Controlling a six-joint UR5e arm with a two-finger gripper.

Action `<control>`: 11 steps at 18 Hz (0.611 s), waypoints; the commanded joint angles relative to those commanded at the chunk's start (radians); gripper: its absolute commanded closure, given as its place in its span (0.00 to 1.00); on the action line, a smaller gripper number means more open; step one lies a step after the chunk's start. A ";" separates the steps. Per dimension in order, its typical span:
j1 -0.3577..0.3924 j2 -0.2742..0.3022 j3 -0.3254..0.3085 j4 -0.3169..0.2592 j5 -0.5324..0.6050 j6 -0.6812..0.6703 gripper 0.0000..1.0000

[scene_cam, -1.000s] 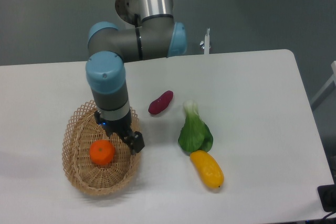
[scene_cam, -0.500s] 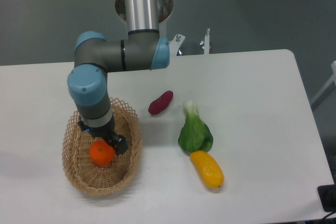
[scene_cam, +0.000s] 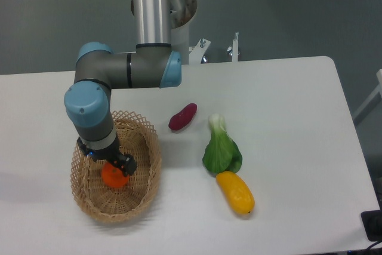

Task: Pick up the orange from the basket
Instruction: 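Lower the open gripper down onto the orange in the basket, then close the gripper around the orange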

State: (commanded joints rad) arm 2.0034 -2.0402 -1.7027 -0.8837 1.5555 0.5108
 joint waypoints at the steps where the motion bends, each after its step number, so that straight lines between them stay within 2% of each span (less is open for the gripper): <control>1: 0.000 -0.002 -0.005 0.003 0.002 -0.003 0.00; 11: 0.000 -0.017 -0.002 0.017 0.005 -0.003 0.00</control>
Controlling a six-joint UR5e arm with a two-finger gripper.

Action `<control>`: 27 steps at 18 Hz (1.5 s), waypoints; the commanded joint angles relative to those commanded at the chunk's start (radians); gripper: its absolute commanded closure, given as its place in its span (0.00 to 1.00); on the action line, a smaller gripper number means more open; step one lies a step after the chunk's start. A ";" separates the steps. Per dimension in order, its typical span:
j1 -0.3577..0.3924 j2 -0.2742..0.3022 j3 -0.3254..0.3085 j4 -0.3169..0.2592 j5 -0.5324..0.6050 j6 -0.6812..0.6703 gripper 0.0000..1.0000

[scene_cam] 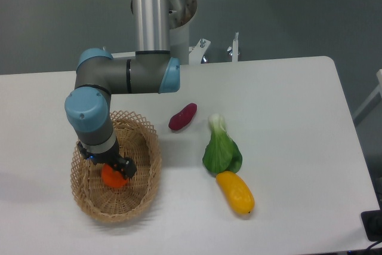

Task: Pick up the orange from the basket
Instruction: 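Close the gripper around the orange, then lift the orange up out of the basket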

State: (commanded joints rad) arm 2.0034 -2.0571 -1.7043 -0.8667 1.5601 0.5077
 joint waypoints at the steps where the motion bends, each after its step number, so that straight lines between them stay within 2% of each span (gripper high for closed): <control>1: 0.000 -0.003 0.002 0.008 0.000 0.000 0.00; 5: 0.000 -0.008 0.005 0.009 0.002 0.000 0.01; 10: 0.002 -0.008 0.003 0.012 0.002 0.003 0.14; 13: 0.000 -0.009 0.003 0.015 0.002 0.006 0.15; 19: 0.002 -0.003 0.006 0.014 0.000 0.009 0.29; 24: 0.002 0.000 0.012 0.014 0.002 0.011 0.30; 27: 0.009 0.024 0.047 0.012 0.000 0.023 0.30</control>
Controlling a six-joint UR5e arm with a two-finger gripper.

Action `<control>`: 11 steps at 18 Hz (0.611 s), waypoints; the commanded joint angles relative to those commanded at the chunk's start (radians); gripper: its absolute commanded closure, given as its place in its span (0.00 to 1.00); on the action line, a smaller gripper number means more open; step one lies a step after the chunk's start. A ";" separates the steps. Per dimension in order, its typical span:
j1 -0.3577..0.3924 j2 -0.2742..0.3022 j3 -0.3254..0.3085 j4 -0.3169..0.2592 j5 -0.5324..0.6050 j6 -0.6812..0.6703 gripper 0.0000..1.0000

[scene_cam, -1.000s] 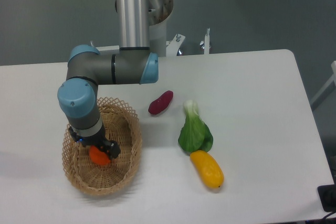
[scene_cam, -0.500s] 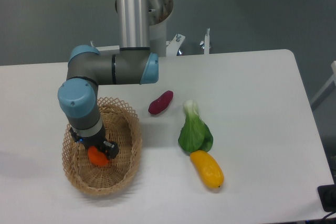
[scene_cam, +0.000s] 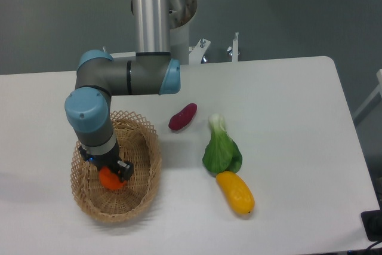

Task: Pick up the orange from the basket
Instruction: 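Lift the orange up out of the basket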

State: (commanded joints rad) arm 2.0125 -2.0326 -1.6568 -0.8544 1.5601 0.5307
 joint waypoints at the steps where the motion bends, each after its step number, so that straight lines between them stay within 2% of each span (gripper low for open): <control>1: 0.008 0.015 0.006 -0.005 0.000 0.040 0.31; 6: 0.057 0.063 0.020 -0.020 -0.002 0.084 0.33; 9: 0.093 0.089 0.026 -0.023 -0.006 0.169 0.32; 11: 0.121 0.101 0.034 -0.060 -0.006 0.190 0.32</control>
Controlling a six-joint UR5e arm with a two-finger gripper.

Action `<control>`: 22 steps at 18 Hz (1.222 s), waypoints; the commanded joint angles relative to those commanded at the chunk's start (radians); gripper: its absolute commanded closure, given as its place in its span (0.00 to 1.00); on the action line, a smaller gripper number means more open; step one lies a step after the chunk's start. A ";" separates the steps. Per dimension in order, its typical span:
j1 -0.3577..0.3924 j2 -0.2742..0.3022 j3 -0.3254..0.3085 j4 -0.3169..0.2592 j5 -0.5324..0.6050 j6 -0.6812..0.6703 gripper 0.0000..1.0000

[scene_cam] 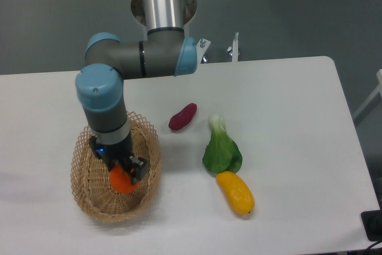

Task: Pick up the orange from the basket
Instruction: 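Lift the orange up out of the basket, then carry the orange away from the basket toward the bok choy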

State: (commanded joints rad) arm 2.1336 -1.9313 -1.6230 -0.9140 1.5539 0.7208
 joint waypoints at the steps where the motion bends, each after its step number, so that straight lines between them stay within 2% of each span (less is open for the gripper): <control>1: 0.006 0.005 0.008 -0.023 0.000 0.017 0.33; 3: 0.047 0.029 0.017 -0.051 -0.003 0.072 0.33; 10: 0.163 0.052 0.032 -0.123 -0.006 0.255 0.33; 14: 0.190 0.071 0.044 -0.123 -0.034 0.281 0.33; 22: 0.190 0.074 0.054 -0.134 -0.058 0.281 0.33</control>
State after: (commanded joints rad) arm 2.3240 -1.8577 -1.5693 -1.0477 1.4958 1.0017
